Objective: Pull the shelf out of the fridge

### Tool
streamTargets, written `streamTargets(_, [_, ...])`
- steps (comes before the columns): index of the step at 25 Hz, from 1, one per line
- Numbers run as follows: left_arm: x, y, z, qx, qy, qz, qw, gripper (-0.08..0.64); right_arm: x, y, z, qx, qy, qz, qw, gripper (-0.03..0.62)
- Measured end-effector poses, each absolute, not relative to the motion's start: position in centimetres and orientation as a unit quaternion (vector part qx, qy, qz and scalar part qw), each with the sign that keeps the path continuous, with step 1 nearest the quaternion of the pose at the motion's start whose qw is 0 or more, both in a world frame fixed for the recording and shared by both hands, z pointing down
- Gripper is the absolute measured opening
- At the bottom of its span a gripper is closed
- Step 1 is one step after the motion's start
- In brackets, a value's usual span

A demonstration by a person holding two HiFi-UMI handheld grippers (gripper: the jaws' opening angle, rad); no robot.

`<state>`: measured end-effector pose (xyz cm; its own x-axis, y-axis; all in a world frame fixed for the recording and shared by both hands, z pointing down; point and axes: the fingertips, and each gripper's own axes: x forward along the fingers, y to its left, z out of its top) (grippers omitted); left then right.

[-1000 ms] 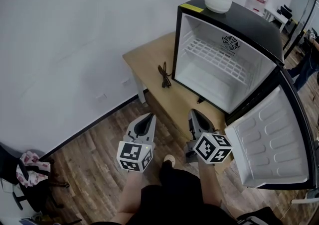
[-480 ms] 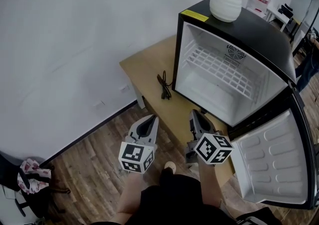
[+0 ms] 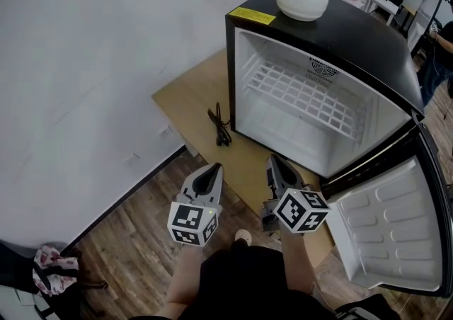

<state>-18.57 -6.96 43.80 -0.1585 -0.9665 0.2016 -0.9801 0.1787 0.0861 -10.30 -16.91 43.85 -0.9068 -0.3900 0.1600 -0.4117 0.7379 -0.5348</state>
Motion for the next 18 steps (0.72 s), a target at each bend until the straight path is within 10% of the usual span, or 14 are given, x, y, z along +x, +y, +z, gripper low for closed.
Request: streamTargets(18, [-14.5,-13.1,44.0,0.707,-0.699,0.037,0.104,0.011,-3.8,-20.9,44.0,0.304,-0.907,0.292,-0.011,-0.008])
